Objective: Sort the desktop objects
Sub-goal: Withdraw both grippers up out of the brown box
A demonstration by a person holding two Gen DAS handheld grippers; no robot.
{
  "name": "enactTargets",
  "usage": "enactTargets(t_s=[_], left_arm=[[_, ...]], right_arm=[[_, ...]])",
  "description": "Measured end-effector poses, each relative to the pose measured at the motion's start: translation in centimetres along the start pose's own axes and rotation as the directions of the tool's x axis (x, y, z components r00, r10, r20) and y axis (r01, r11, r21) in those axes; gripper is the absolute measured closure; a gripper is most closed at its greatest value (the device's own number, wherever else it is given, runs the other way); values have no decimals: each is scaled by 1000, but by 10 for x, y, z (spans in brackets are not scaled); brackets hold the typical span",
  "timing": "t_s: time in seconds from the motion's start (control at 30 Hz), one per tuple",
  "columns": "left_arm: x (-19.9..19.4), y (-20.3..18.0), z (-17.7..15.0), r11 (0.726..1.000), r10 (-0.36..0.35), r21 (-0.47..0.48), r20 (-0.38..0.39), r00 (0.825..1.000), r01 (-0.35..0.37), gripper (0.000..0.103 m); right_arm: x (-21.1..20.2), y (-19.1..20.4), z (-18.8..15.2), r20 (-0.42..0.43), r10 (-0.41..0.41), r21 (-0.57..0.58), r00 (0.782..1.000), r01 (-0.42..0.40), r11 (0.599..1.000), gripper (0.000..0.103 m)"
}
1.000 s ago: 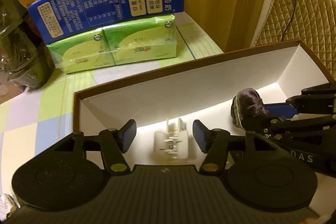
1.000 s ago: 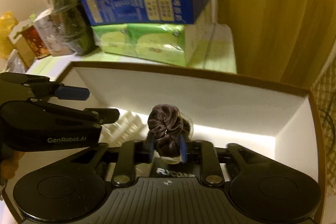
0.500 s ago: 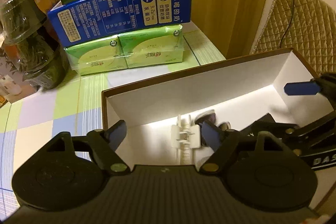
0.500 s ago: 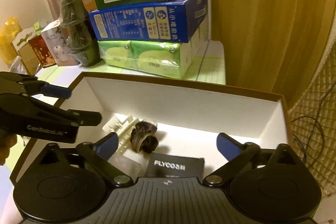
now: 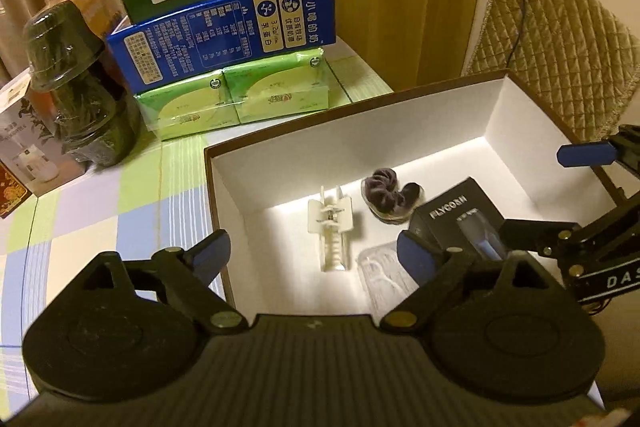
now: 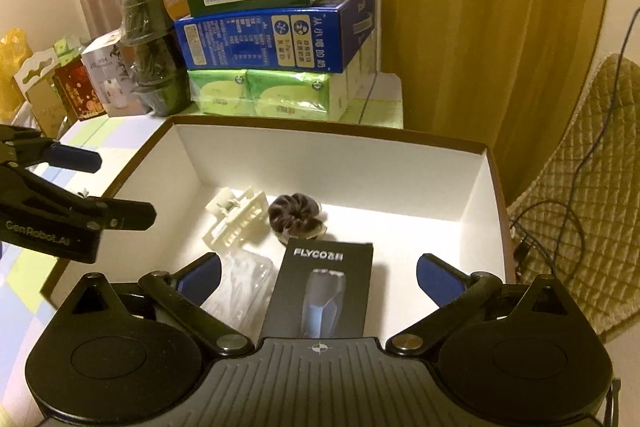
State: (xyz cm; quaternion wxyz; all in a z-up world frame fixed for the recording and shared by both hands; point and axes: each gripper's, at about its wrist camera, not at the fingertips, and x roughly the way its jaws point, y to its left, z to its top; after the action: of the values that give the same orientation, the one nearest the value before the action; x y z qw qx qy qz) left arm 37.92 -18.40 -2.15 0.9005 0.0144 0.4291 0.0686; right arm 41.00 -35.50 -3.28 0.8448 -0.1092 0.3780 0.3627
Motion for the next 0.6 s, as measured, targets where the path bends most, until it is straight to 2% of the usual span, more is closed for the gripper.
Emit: enactTargets(t_s=[0.23,0.6], left_arm=[[-29,-2,-17,1000,18,-16,17,1000,-17,9],[-69,-3,-49,998,33,-51,33,999,-32,8]], right_arm=[[-23,13,-13,36,-14,11,999,14,1000,2],[-58,39,-34,66,-6,34,998,4,999,2]])
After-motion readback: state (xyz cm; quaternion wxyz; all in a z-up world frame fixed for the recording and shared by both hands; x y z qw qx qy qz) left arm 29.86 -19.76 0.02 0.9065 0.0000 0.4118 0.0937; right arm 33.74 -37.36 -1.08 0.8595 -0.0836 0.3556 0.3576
